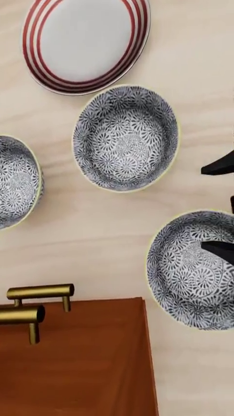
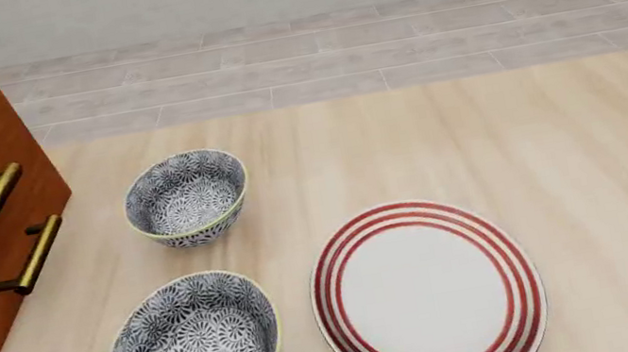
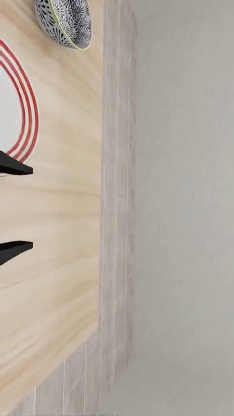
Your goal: Put the bowl at the front on the plate.
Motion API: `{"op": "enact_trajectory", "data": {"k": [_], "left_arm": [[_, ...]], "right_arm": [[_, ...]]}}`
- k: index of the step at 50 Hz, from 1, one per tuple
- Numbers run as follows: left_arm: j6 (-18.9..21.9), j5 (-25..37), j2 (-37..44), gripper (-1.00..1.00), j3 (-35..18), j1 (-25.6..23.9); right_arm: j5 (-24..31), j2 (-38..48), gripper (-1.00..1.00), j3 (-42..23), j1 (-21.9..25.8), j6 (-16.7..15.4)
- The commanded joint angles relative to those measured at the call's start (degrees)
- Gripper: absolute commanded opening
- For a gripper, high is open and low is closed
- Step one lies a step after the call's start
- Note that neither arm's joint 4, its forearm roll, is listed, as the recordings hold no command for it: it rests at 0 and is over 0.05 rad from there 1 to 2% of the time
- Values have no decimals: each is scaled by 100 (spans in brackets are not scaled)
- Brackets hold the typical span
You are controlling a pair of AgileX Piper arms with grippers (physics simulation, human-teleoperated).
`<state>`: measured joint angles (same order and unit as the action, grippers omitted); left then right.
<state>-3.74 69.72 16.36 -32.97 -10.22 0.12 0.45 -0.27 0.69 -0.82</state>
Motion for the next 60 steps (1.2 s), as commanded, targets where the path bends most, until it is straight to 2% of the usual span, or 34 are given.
{"op": "enact_trajectory", "data": {"k": [1, 10, 22, 31, 40, 60], "left_arm": [[-60, 13, -149, 100, 371, 132], [-98, -13, -299, 100, 718, 147], [104, -308, -282, 100, 1096, 393], [27, -473, -302, 100, 1365, 382], [-42, -732, -250, 100, 1606, 364], [248, -1526, 53, 100, 2143, 615]], "right_arm": [[18, -26, 100, -1, 7, -49], [24, -29, 100, -3, 4, -61], [16, -26, 100, -1, 5, -70], [-1, -6, 100, -2, 9, -80], [-44, 38, 100, -1, 7, -76], [19, -25, 100, 1, 21, -83]]}}
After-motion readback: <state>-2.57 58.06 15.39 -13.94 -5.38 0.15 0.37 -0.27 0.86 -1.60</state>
